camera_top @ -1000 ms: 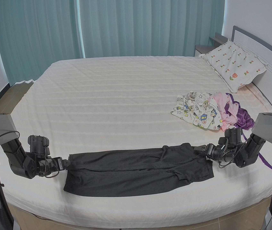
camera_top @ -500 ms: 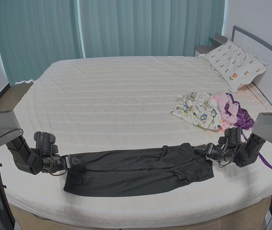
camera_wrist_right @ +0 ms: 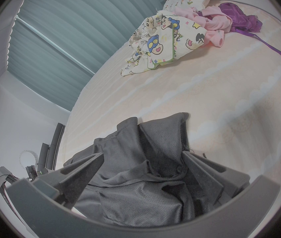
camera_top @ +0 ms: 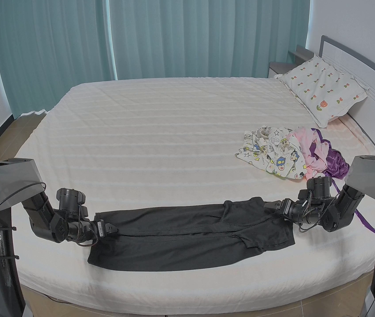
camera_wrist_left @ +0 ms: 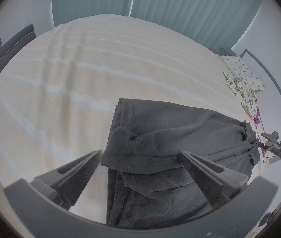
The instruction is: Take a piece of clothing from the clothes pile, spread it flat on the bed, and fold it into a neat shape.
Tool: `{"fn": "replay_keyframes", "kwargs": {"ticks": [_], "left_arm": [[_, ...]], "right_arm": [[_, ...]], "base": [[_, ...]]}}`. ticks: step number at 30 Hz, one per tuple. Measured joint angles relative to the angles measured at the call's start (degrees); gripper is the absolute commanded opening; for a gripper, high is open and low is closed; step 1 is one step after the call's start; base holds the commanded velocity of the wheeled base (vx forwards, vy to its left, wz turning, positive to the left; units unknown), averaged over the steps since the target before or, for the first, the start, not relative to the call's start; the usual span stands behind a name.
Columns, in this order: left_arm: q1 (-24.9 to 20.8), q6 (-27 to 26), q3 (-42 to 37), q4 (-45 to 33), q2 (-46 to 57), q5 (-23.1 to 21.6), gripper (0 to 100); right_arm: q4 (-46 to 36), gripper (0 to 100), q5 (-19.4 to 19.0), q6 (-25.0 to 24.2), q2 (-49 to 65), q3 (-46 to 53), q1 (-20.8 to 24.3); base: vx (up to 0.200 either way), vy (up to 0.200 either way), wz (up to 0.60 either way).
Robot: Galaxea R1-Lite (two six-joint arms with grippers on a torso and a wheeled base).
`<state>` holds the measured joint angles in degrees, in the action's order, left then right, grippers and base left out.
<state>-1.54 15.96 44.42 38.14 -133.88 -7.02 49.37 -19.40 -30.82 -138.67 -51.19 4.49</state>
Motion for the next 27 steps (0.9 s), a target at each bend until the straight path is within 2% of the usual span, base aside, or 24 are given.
{"fn": "replay_keyframes", "kwargs": {"ticks": [12,17,18,27], "left_arm": [[-1.02,-0.57,1.22,-0.05,-1.02,-1.21,100],[-2.07,-0.96,1.50,-0.02,-1.13,-1.51,100],[-2.15,-1.16,1.63,-0.02,-1.21,-1.51,0],[-2.23,-1.45,1.08,-0.29,-1.16,-1.29,0]], "right_arm": [[-0.05,100,-0.37,-0.44,1.02,0.50,0.57],[-0.02,100,-0.45,-2.19,1.24,0.50,0.68],[-0.02,100,-0.45,-2.60,1.32,0.50,0.72],[0.00,100,-0.44,-3.32,2.17,0.45,0.52]], "base": [[0.000,0.000,0.00],[0.000,0.000,0.00],[0.000,0.000,0.00],[0.000,0.000,0.00]]}}
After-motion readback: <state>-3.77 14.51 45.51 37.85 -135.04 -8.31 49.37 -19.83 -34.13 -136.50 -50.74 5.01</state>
